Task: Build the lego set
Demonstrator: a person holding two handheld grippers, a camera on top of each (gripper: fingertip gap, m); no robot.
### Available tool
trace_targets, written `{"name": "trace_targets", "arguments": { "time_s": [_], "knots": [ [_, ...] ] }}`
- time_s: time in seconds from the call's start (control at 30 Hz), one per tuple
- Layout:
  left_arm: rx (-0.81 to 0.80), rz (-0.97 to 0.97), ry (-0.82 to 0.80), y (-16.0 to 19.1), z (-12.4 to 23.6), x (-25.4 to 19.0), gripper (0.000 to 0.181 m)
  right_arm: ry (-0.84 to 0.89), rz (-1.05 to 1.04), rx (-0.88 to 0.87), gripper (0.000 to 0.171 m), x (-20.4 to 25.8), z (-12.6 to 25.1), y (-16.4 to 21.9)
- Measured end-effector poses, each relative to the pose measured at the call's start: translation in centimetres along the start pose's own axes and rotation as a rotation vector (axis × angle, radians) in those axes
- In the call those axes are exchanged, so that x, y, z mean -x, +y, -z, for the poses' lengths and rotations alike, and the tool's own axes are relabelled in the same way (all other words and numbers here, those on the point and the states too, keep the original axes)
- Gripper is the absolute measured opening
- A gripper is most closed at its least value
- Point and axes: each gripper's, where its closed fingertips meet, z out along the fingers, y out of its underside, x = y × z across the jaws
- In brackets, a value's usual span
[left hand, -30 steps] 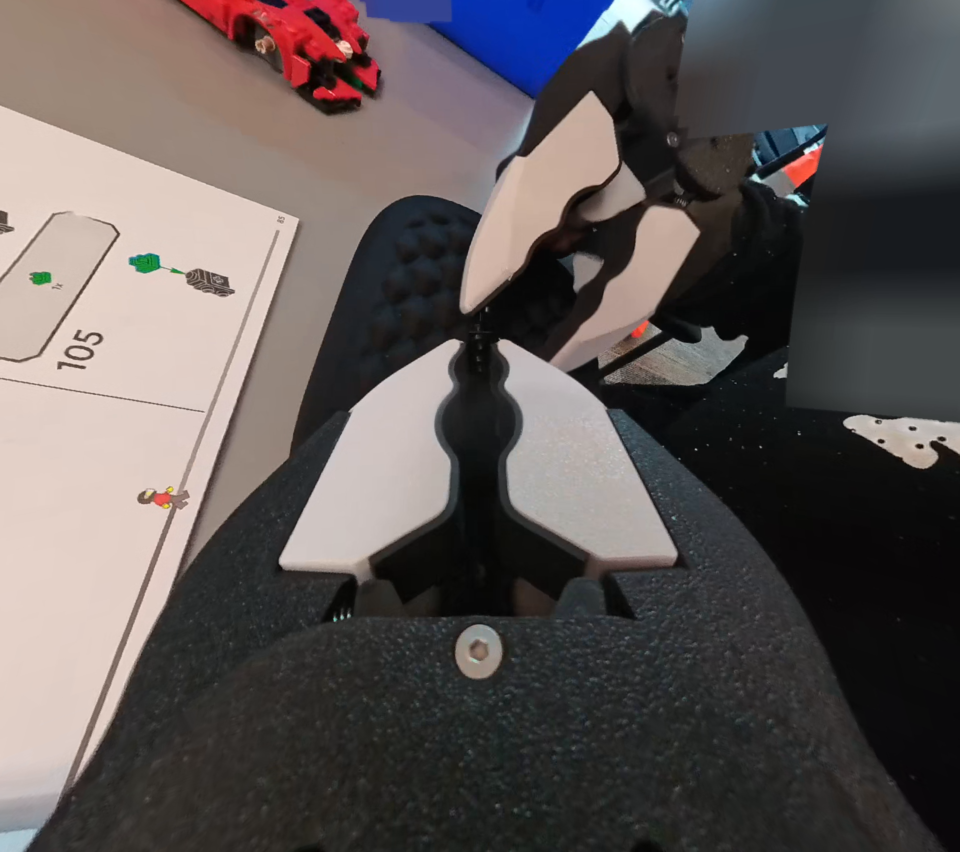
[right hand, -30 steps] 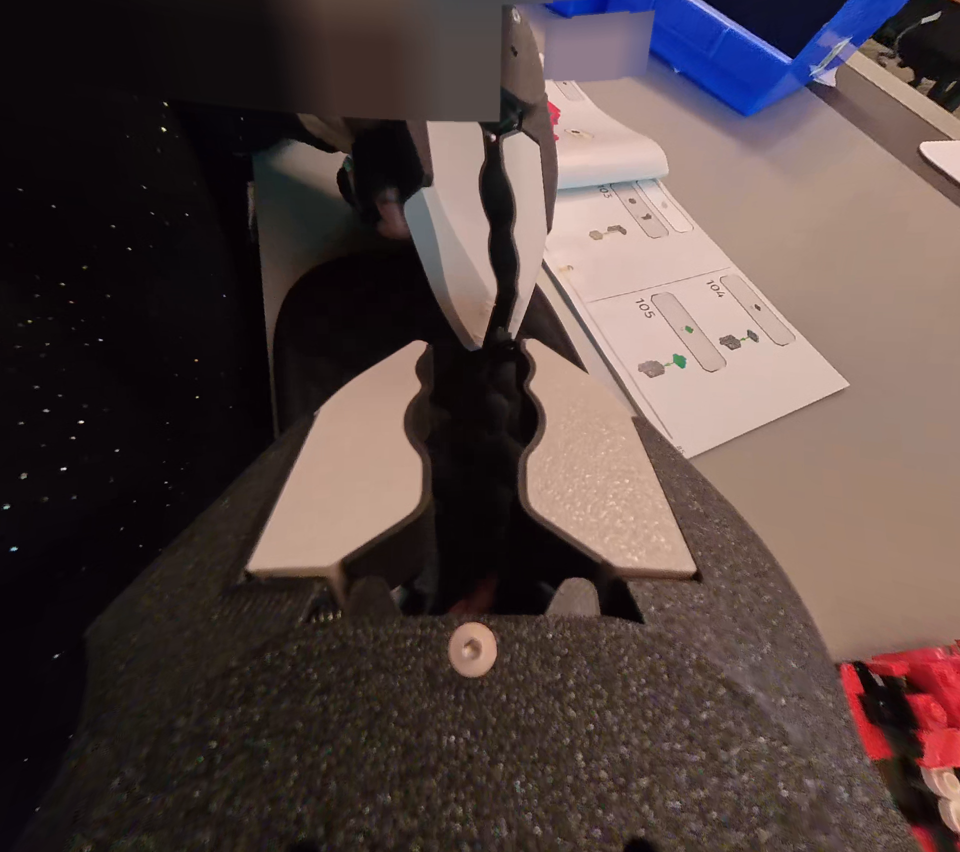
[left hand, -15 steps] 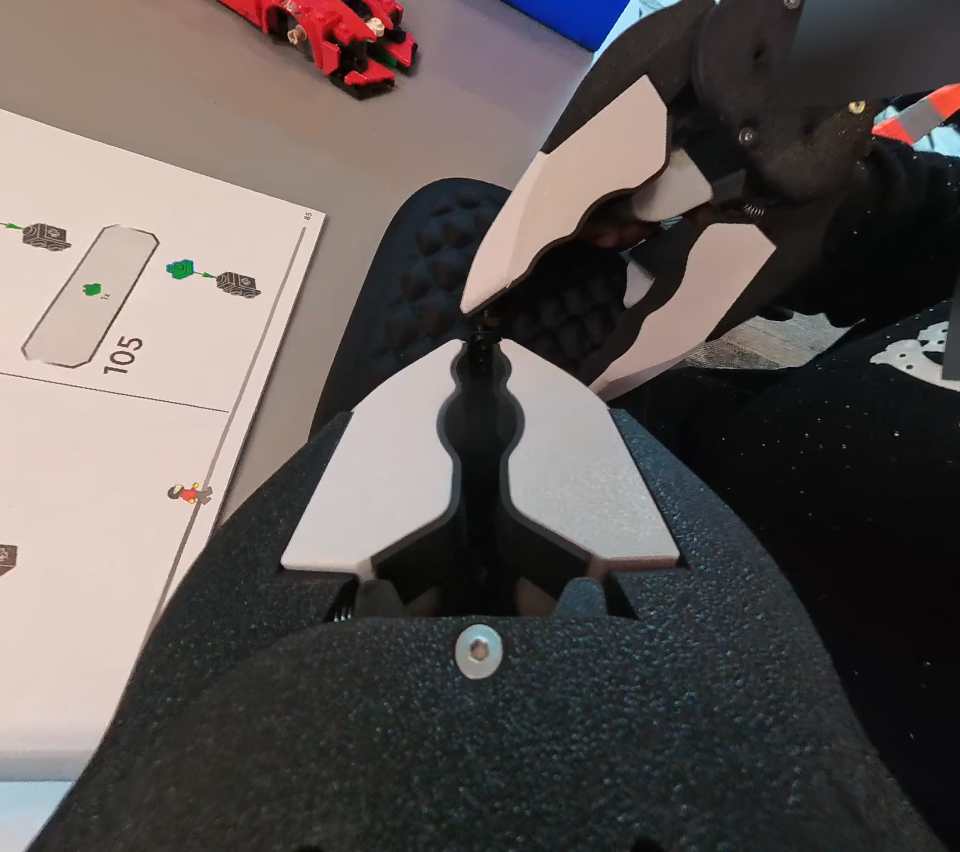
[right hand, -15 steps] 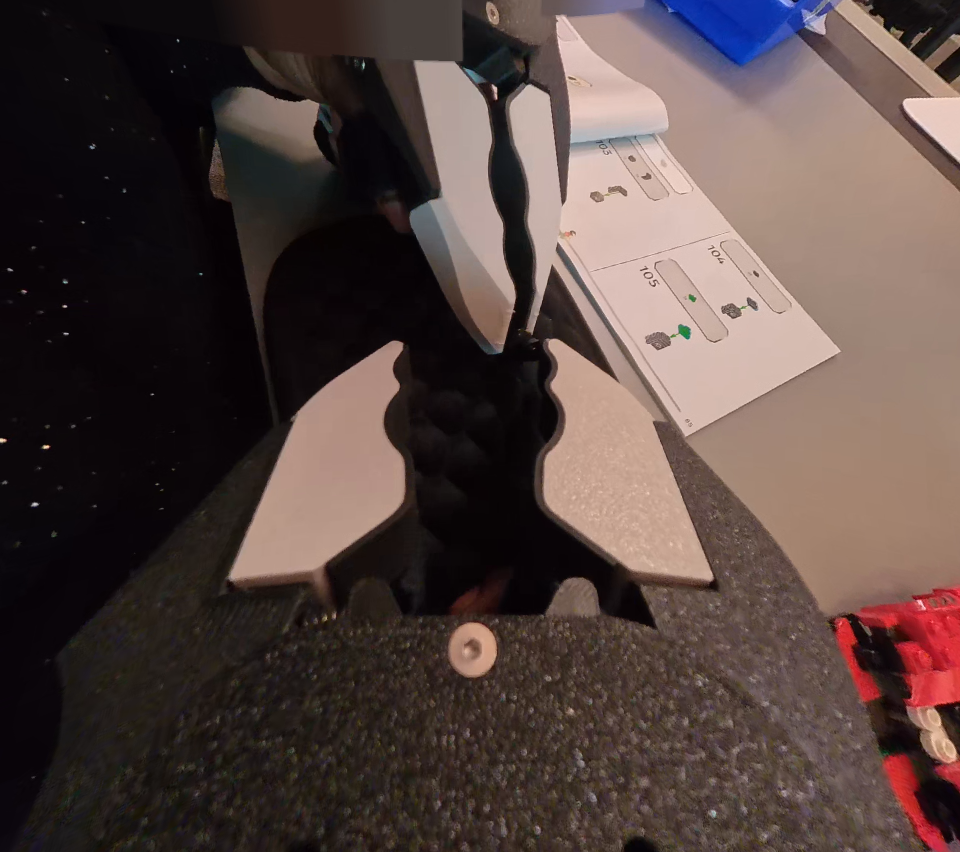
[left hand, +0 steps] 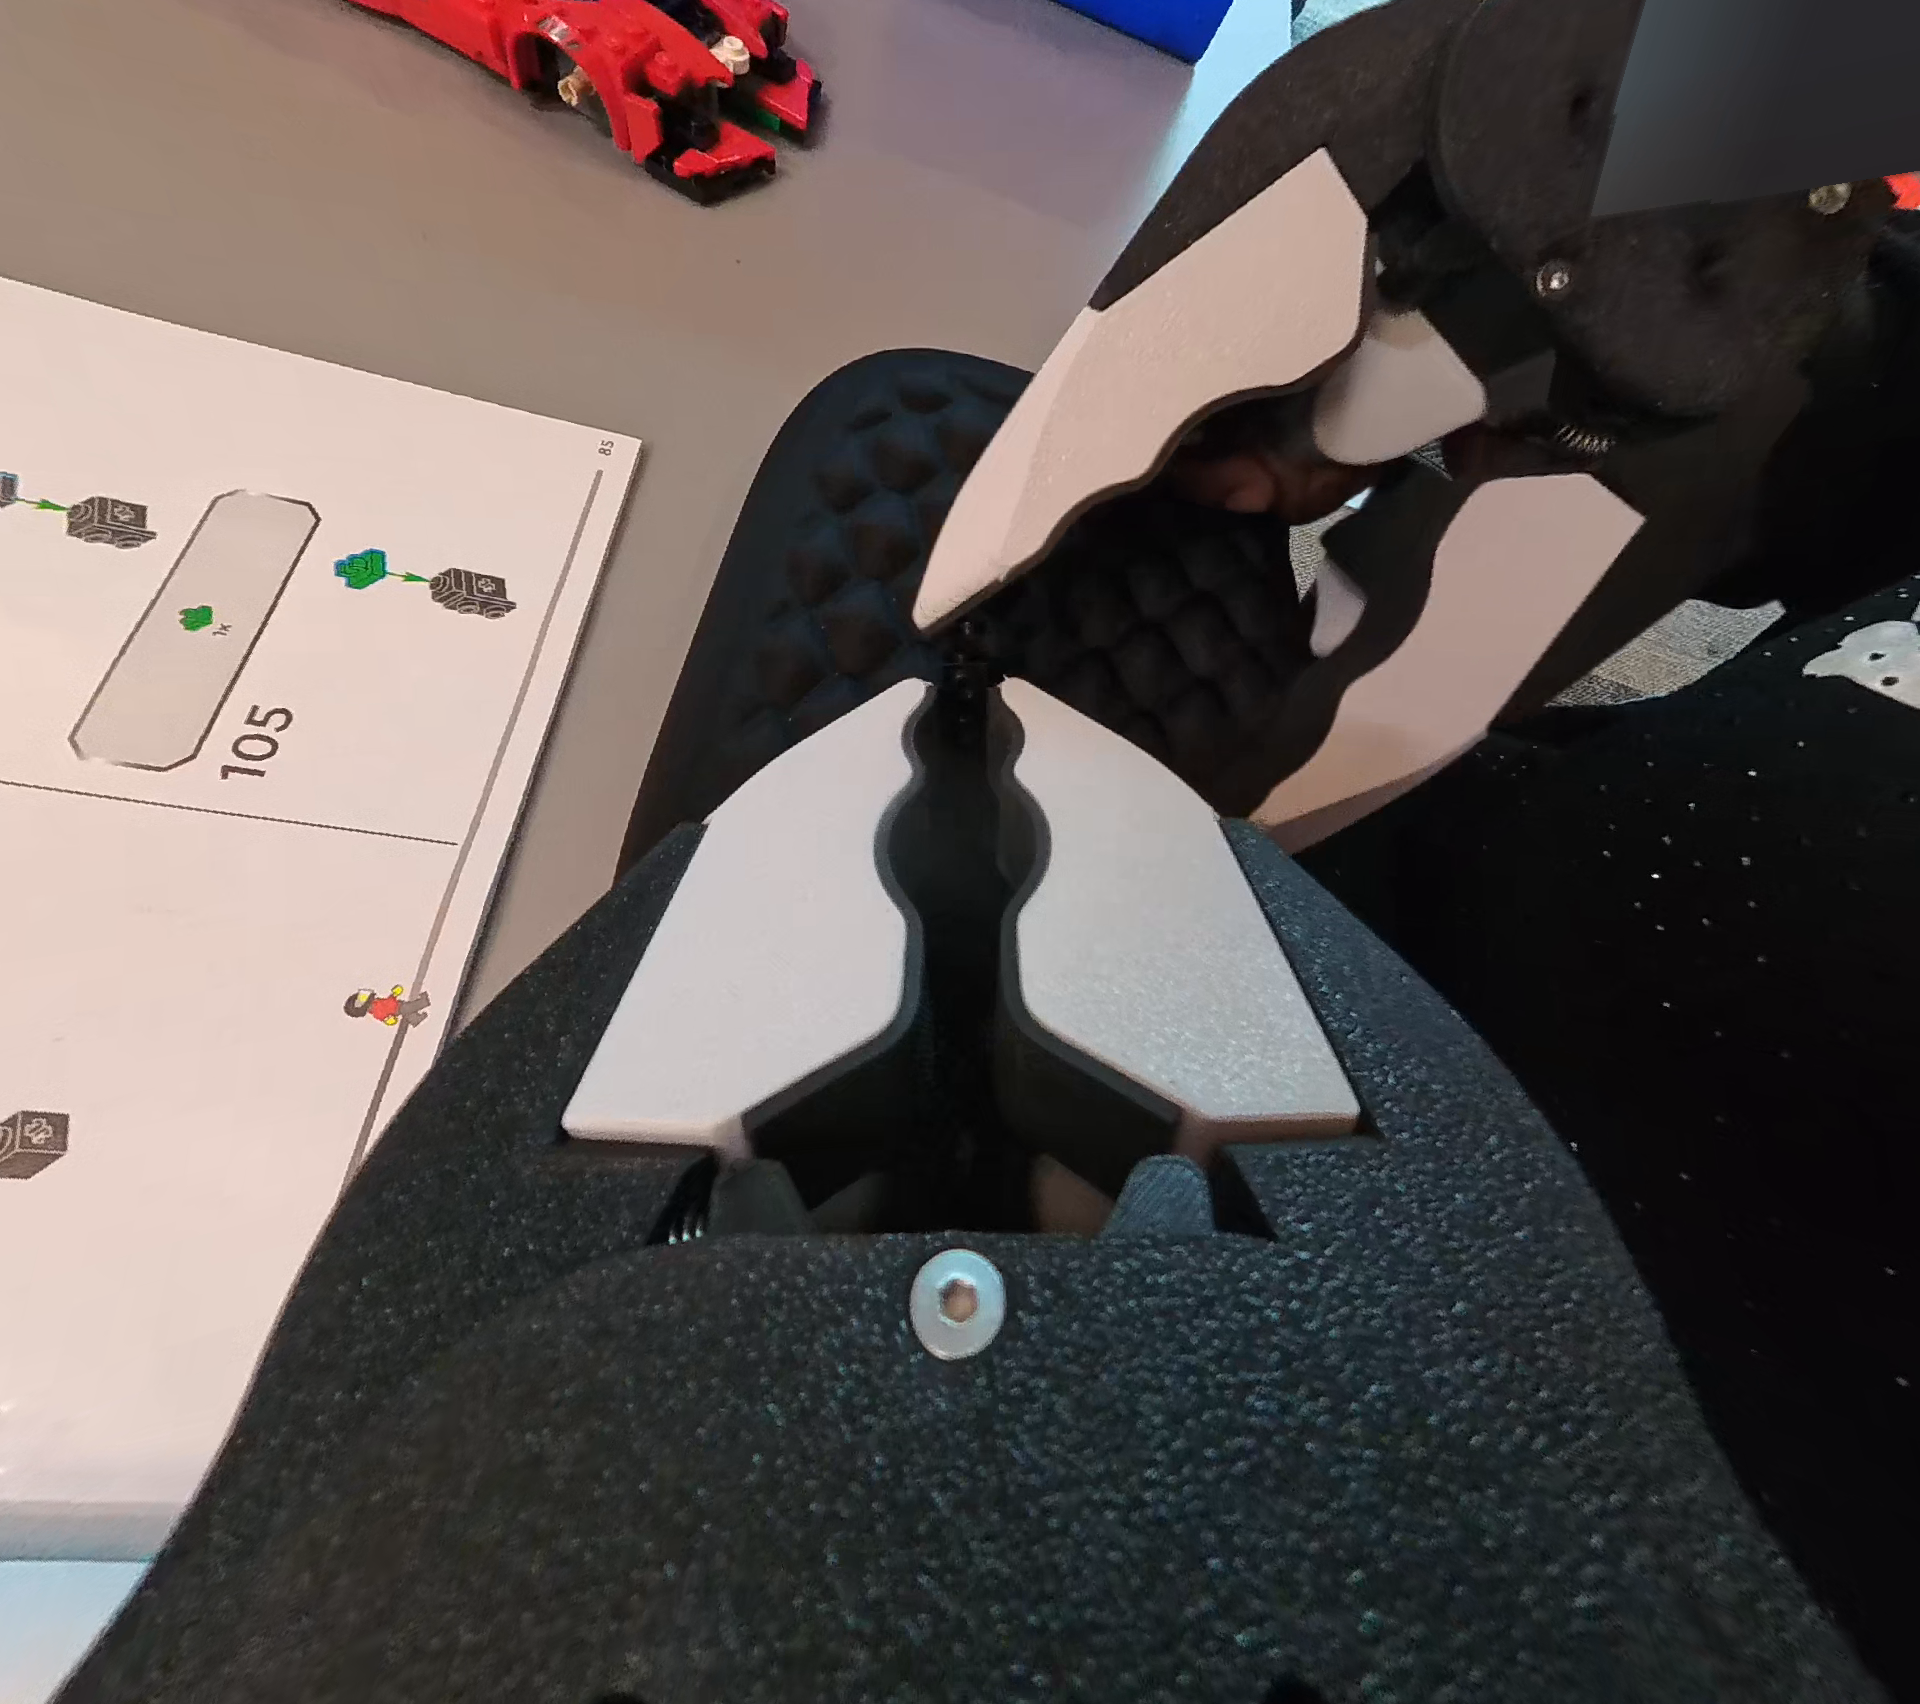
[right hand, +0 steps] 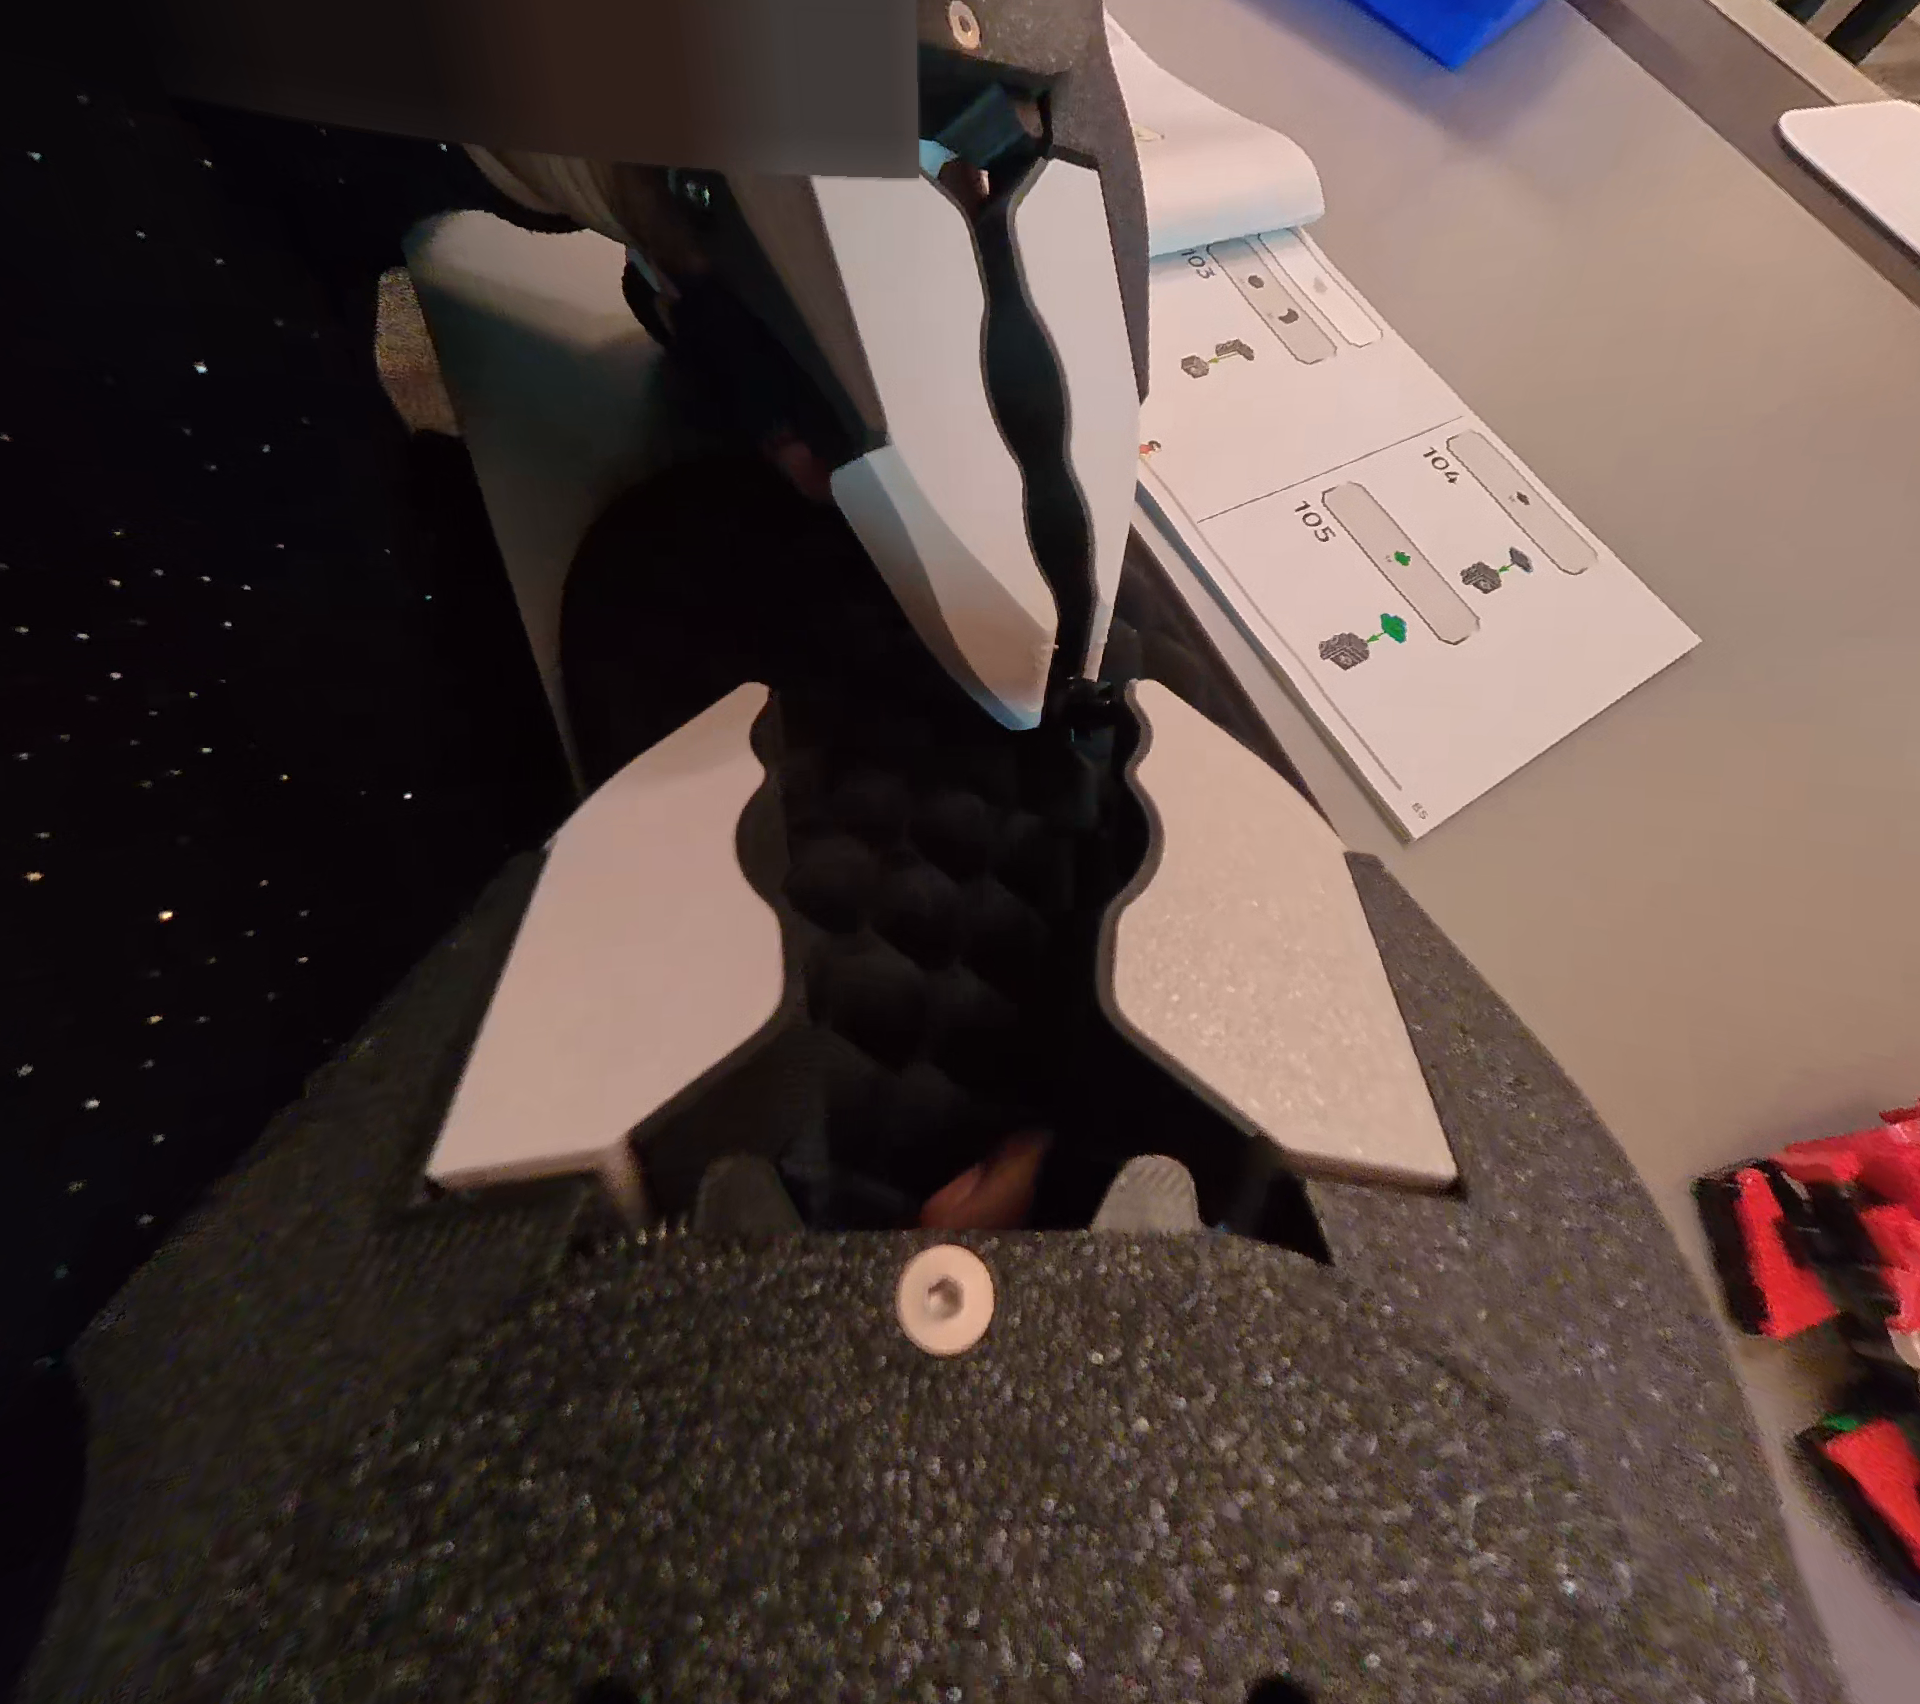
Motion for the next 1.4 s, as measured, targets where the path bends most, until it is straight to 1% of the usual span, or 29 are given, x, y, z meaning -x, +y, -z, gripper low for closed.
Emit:
{"name": "trace_targets", "arguments": {
  "time_s": [0.2,0.43,0.67,0.9,0.93,0.97,1.0,1.2,1.4],
  "knots": [
    [-0.001,0.002,0.024,0.0,0.0,-0.2,0.008,-0.009,-0.018,0.009,0.062,0.0,-0.1,0.1],
    [-0.001,0.024,0.004,-0.1,-0.2,-0.1,0.008,0.062,-0.049,0.035,0.065,-0.1,-0.2,0.2],
    [0.022,-0.085,-0.11,0.0,-0.5,0.0,0.007,0.099,-0.183,0.071,0.068,0.0,-0.4,0.4],
    [0.041,-0.143,-0.191,-0.1,-0.8,0.0,0.007,0.215,-0.288,0.112,0.073,-0.1,-0.7,0.5],
    [0.039,-0.144,-0.198,-0.1,-0.8,0.0,0.007,0.226,-0.305,0.113,0.075,-0.1,-0.8,0.5],
    [0.037,-0.14,-0.202,-0.1,-0.8,0.0,0.007,0.229,-0.322,0.109,0.081,0.1,-0.9,0.4],
    [0.035,-0.138,-0.205,-0.1,-0.8,0.1,0.007,0.242,-0.333,0.112,0.084,0.2,-1.1,0.4],
    [0.037,-0.139,-0.218,0.0,-0.9,0.1,0.007,0.265,-0.365,0.119,0.086,0.3,-1.3,0.4],
    [0.038,-0.118,-0.214,0.1,-1.1,0.1,0.007,0.279,-0.347,0.116,0.086,0.3,-1.4,0.4]
  ]
}}
